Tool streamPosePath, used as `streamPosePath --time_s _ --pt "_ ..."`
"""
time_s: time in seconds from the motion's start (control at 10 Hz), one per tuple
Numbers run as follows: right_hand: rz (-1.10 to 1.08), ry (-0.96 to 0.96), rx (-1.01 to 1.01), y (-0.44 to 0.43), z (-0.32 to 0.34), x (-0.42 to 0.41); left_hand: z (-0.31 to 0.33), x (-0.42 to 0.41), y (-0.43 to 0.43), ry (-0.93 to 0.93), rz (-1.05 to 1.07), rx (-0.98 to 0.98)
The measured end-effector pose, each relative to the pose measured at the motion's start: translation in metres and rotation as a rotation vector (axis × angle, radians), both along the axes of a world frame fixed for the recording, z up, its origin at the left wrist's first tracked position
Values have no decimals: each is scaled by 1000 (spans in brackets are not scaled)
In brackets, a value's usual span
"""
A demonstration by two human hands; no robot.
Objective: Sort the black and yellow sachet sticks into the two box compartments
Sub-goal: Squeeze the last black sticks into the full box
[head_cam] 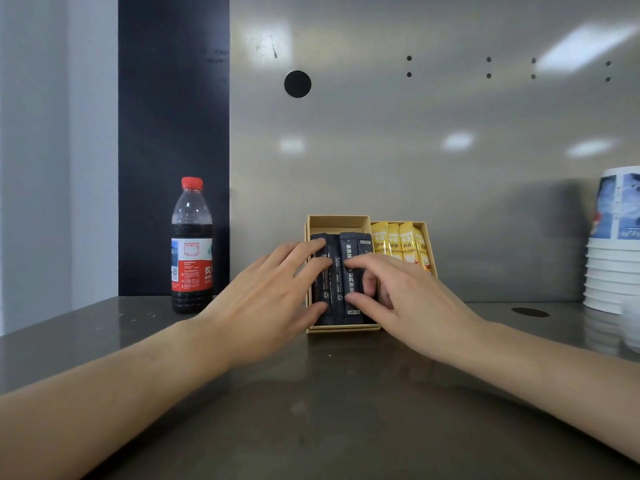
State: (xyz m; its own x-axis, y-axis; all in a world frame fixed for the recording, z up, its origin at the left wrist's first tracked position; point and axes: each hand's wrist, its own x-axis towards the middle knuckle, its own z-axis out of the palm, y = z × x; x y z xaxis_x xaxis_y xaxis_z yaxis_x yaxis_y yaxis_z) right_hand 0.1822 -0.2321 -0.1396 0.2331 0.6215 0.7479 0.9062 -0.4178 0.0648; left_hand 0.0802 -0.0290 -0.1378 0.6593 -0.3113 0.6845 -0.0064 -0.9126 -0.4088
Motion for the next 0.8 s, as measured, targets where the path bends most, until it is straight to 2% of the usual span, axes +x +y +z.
streamPosePath --time_s 0.4,0.6,0.8 --pt "-15 -58 30 -1 1 -5 1 0 0 -42 -12 5" --pt "-57 -229 5 0 2 -17 0 -4 -4 -29 0 6" --pt "-189 -457 -167 -5 13 -31 4 -15 -8 -22 10 5"
